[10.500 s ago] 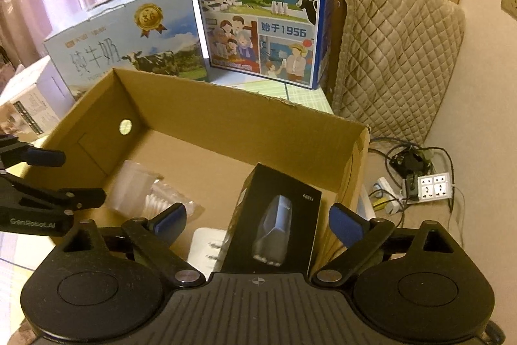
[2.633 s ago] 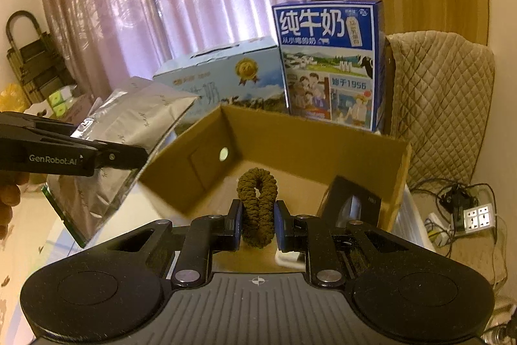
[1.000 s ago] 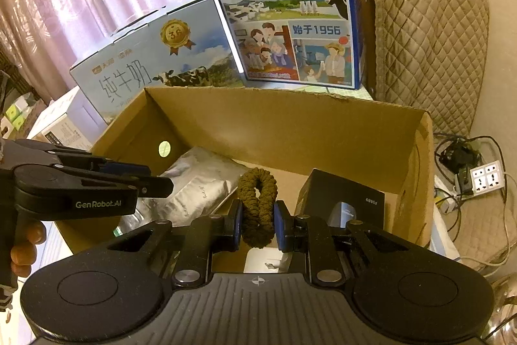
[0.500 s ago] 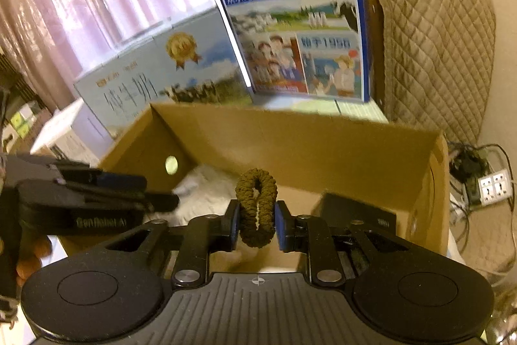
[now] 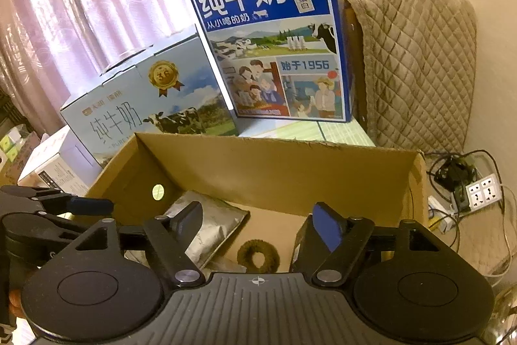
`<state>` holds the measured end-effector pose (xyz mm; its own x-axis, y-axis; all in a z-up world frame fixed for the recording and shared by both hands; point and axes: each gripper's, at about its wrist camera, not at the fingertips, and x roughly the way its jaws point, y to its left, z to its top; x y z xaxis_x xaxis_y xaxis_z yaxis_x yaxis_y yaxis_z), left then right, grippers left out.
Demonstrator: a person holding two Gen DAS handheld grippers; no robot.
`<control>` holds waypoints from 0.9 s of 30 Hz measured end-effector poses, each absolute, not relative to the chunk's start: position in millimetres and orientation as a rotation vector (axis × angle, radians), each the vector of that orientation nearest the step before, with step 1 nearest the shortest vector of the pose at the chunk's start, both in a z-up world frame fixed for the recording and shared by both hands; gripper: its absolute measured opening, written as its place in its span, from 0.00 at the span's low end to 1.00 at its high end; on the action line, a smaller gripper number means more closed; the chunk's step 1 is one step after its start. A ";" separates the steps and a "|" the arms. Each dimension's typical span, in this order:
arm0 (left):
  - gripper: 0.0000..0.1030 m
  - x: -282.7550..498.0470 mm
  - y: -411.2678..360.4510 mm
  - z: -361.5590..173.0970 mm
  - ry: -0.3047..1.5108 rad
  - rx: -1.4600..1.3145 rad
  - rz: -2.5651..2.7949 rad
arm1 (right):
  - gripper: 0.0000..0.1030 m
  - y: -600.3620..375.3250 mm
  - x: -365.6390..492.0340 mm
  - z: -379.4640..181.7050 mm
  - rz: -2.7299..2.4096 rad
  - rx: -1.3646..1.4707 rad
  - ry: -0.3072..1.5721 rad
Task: Organize objects
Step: 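Lower the foil bag and brown ring into the box and open both tools, then withdraw both tools from the box toward the toy car and cable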
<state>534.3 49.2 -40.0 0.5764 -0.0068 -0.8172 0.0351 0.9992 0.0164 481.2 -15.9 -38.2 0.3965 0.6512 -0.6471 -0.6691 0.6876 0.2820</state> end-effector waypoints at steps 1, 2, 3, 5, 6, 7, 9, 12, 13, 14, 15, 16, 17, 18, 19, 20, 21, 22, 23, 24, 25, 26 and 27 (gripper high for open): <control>0.77 534.3 49.3 -39.9 0.956 0.032 -0.025 | 0.71 -16.7 480.6 -37.8 0.836 -0.025 0.808; 0.77 533.8 49.1 -39.8 0.956 0.032 -0.025 | 0.71 -17.5 480.2 -37.5 0.836 -0.025 0.808; 0.77 533.3 48.7 -39.5 0.955 0.032 -0.025 | 0.71 -18.3 479.6 -37.7 0.835 -0.024 0.808; 0.77 532.3 47.7 -38.6 0.953 0.031 -0.025 | 0.71 -20.6 478.8 -36.8 0.831 -0.021 0.809; 0.78 531.1 46.8 -37.8 0.951 0.030 -0.026 | 0.71 -21.8 478.3 -36.2 0.830 -0.018 0.810; 0.80 530.1 46.3 -37.2 0.949 0.029 -0.026 | 0.71 -23.4 478.0 -35.8 0.827 -0.016 0.810; 0.82 527.5 45.4 -35.6 0.943 0.027 -0.024 | 0.71 -26.7 477.0 -34.9 0.821 -0.012 0.812; 0.82 523.8 44.5 -32.8 0.938 0.021 -0.024 | 0.72 -32.6 475.7 -33.8 0.810 -0.007 0.817; 0.82 522.8 44.0 -31.9 0.938 0.020 -0.023 | 0.72 -34.6 475.1 -33.3 0.807 -0.005 0.818; 0.82 521.5 43.5 -31.0 0.936 0.019 -0.022 | 0.72 -36.9 474.3 -32.7 0.804 -0.002 0.818; 0.82 520.4 43.2 -30.1 0.935 0.018 -0.021 | 0.72 -39.0 473.5 -32.1 0.802 0.001 0.819; 0.82 519.0 42.7 -29.0 0.934 0.015 -0.021 | 0.72 -41.7 472.4 -31.5 0.799 0.005 0.820; 0.83 517.8 42.4 -28.1 0.933 0.012 -0.021 | 0.72 -43.8 471.5 -30.7 0.798 0.009 0.820; 0.83 516.2 42.1 -27.2 0.932 0.006 -0.020 | 0.72 -45.7 470.5 -29.9 0.797 0.012 0.821; 0.83 514.6 41.7 -26.2 0.931 0.003 -0.019 | 0.72 -48.4 468.8 -29.2 0.794 0.014 0.823; 0.84 512.3 41.3 -25.1 0.927 -0.001 -0.018 | 0.72 -50.8 467.4 -28.4 0.793 0.015 0.826; 0.84 510.0 40.7 -23.8 0.925 -0.003 -0.016 | 0.72 -53.5 465.5 -27.4 0.793 0.017 0.827; 0.84 507.4 40.2 -22.5 0.923 -0.007 -0.014 | 0.72 -57.0 462.8 -25.9 0.792 0.021 0.824; 0.84 504.4 39.6 -21.0 0.920 -0.012 -0.014 | 0.72 -59.9 460.1 -24.7 0.791 0.025 0.820; 0.85 501.5 39.3 -19.4 0.917 -0.017 -0.013 | 0.72 -62.4 457.7 -23.2 0.790 0.028 0.816; 0.85 498.3 38.8 -17.7 0.914 -0.023 -0.010 | 0.72 -65.1 454.9 -21.6 0.789 0.030 0.813; 0.86 495.4 38.4 -16.1 0.911 -0.028 -0.008 | 0.72 -68.0 451.9 -19.8 0.788 0.033 0.810; 0.87 491.8 37.6 -14.2 0.907 -0.034 -0.007 | 0.72 -70.6 448.9 -17.8 0.789 0.034 0.807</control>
<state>491.8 37.6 -14.2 0.6159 -0.0201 -0.7876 -0.0087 0.9994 -0.0324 448.9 -70.6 -17.8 0.4281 0.6441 -0.6340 -0.6190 0.7201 0.3135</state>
